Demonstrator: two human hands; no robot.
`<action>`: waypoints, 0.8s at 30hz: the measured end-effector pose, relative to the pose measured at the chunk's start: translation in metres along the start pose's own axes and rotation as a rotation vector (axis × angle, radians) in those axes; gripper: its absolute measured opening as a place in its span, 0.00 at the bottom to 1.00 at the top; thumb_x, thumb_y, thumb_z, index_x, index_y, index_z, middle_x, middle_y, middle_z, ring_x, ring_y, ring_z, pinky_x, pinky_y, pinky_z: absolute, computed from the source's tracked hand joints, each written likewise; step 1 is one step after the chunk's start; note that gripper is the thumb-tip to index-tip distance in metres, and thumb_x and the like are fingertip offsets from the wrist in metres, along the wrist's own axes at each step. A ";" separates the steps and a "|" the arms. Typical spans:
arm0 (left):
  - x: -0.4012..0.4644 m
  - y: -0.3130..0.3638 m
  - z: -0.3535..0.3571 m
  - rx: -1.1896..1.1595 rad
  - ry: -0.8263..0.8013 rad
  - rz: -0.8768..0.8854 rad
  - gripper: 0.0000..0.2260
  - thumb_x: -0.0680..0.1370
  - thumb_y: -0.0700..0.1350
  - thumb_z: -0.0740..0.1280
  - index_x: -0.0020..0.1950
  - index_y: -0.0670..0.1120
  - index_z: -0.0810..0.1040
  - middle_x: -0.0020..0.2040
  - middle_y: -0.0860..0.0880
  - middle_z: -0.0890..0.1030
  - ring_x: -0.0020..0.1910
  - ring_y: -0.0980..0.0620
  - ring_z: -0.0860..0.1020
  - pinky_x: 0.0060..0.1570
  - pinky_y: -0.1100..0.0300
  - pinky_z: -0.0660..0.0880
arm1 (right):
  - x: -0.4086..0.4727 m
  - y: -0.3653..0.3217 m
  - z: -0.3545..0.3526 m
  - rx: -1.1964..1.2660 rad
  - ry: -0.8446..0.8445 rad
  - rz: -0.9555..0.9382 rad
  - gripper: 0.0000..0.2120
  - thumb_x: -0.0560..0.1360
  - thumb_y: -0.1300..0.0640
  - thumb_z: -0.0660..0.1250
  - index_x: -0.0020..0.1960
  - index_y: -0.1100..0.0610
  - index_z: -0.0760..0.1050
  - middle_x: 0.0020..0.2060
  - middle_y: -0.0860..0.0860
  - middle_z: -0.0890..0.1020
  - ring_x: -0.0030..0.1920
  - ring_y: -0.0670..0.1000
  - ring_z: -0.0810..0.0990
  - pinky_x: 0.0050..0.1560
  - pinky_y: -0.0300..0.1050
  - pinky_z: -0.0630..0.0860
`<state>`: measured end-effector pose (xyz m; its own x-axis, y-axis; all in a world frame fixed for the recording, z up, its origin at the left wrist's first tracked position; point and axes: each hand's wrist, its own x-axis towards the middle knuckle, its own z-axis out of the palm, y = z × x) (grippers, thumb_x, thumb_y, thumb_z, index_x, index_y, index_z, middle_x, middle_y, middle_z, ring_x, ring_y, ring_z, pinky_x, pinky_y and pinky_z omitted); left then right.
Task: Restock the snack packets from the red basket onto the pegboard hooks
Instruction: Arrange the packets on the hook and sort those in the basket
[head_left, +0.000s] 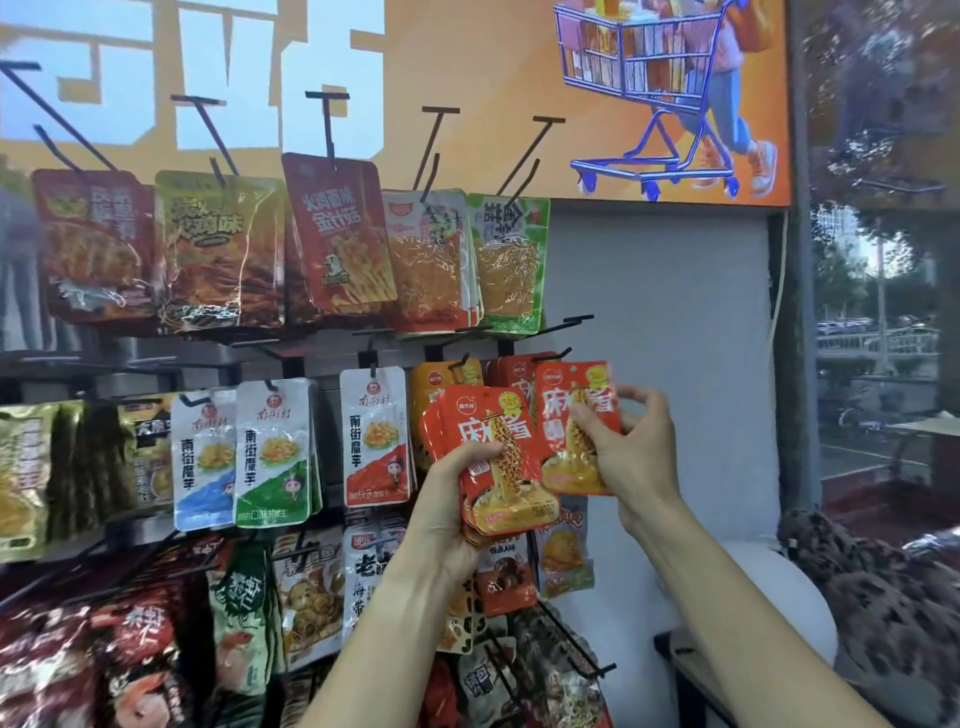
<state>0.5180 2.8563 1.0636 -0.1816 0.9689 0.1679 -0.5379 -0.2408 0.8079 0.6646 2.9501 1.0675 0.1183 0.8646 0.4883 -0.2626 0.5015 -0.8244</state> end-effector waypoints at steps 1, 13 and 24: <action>0.000 0.001 0.000 -0.002 -0.003 0.011 0.14 0.73 0.36 0.72 0.59 0.41 0.81 0.50 0.40 0.86 0.42 0.41 0.86 0.50 0.40 0.84 | 0.006 -0.004 -0.003 0.017 0.000 -0.036 0.24 0.76 0.57 0.77 0.63 0.47 0.67 0.50 0.55 0.86 0.44 0.54 0.88 0.42 0.58 0.86; 0.004 0.006 0.010 0.026 -0.036 0.042 0.16 0.72 0.36 0.73 0.60 0.41 0.81 0.55 0.39 0.85 0.50 0.38 0.84 0.55 0.38 0.82 | 0.053 -0.006 0.005 -0.226 -0.101 -0.123 0.20 0.79 0.56 0.74 0.67 0.44 0.74 0.59 0.51 0.82 0.52 0.53 0.86 0.49 0.58 0.86; 0.006 0.010 0.011 0.035 -0.033 0.028 0.14 0.77 0.35 0.70 0.62 0.41 0.80 0.51 0.40 0.87 0.45 0.40 0.87 0.48 0.43 0.85 | 0.077 0.004 0.039 -0.512 -0.097 -0.085 0.21 0.78 0.53 0.73 0.71 0.48 0.75 0.61 0.51 0.82 0.59 0.56 0.83 0.61 0.59 0.81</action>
<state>0.5212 2.8602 1.0789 -0.1683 0.9634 0.2085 -0.5037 -0.2659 0.8220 0.6354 3.0168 1.1131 0.0236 0.8254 0.5641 0.2484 0.5417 -0.8030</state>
